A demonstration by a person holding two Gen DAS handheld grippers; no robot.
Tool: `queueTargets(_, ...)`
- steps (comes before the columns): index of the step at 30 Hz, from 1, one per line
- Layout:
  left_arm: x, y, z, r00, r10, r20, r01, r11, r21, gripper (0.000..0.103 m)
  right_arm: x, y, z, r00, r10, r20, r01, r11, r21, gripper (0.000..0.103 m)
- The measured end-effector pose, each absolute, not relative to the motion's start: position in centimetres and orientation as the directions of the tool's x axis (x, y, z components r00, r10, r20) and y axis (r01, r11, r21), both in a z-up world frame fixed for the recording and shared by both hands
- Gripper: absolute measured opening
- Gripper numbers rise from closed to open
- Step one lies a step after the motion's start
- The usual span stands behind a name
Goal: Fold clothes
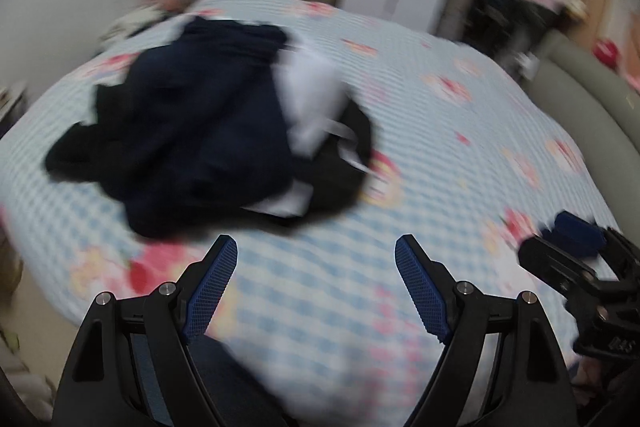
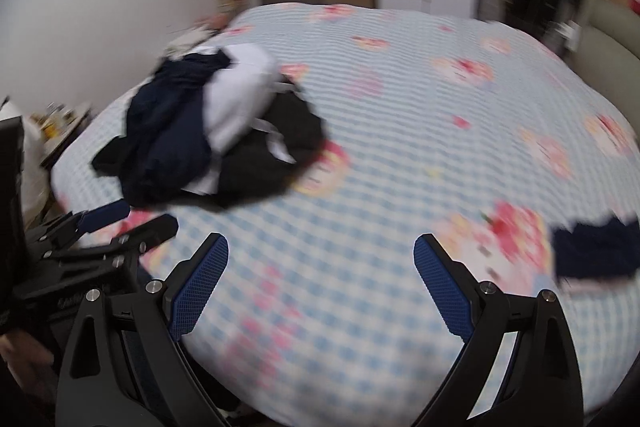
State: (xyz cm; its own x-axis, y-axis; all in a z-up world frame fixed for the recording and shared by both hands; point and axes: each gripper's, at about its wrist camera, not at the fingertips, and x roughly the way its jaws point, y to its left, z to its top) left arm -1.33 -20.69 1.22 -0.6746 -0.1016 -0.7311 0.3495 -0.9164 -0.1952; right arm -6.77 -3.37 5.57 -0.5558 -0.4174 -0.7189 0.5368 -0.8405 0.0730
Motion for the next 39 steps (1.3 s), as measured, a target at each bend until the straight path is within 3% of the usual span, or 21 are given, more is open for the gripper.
queueTargets(5,-1.2,-27.7,0.4,-0.672,-0.145,-0.726,0.466,-0.845,-0.262,0.074,-8.5,-11.8,4.8,-0.480,-0.498,-0.722,0.652,-0.753,0.086,0.088)
queueTargets(15,-5.9,-34.3,-2.9,-0.705,-0.070,-0.706,0.450,-0.813,-0.369,0.074,-14.2,-22.4,-1.2,-0.352,-0.504,-0.789,0.701,-0.701,0.134,0.085)
queueTargets(17,-7.4,-34.8,-4.0,-0.703,-0.050,-0.709,0.437,-0.817,-0.375,0.068,-15.5,-23.5,-2.7,-0.331,-0.499,-0.801,0.697,-0.701,0.149,0.085)
queueTargets(18,-7.9,-34.9,-4.3,-0.694,-0.044,-0.719,0.437,-0.819,-0.372,0.056,-16.2,-23.8,-3.7,-0.299,-0.498,-0.814,0.687,-0.704,0.178,0.084)
queueTargets(19,-8.2,-34.9,-4.4,-0.687,-0.046,-0.725,0.441,-0.819,-0.366,0.048,-16.9,-24.1,-4.7,-0.266,-0.497,-0.826,0.675,-0.708,0.209,0.077)
queueTargets(20,-8.5,-34.8,-4.5,-0.681,-0.048,-0.731,0.445,-0.820,-0.360,0.044,-17.5,-24.4,-5.7,-0.232,-0.496,-0.837,0.661,-0.712,0.239,0.062)
queueTargets(22,-8.3,-34.0,-3.9,-0.689,-0.054,-0.723,0.433,-0.830,-0.351,0.021,-17.4,-23.9,-5.8,-0.224,-0.527,-0.820,0.657,-0.703,0.273,0.044)
queueTargets(23,-8.0,-33.5,-3.6,-0.698,-0.052,-0.714,0.420,-0.837,-0.350,0.015,-17.3,-23.6,-5.8,-0.221,-0.544,-0.810,0.656,-0.697,0.289,0.031)
queueTargets(24,-7.9,-32.9,-3.3,-0.704,-0.048,-0.708,0.406,-0.845,-0.348,0.010,-16.8,-23.4,-5.4,-0.238,-0.548,-0.802,0.670,-0.690,0.273,0.025)
queueTargets(26,-7.8,-31.3,-2.7,-0.711,-0.045,-0.702,0.375,-0.868,-0.324,0.009,-15.8,-22.8,-4.5,-0.278,-0.541,-0.794,0.690,-0.687,0.227,0.013)
queueTargets(33,-8.0,-25.6,-1.6,-0.716,0.077,-0.693,0.246,-0.902,-0.355,0.008,-14.7,-16.6,-2.4,-0.378,-0.521,-0.765,0.652,-0.737,0.179,0.010)
queueTargets(39,-8.7,-18.2,-1.8,-0.666,0.296,-0.684,0.053,-0.897,-0.440,0.008,-12.1,-5.3,-1.2,-0.469,-0.482,-0.740,0.579,-0.800,0.155,0.010)
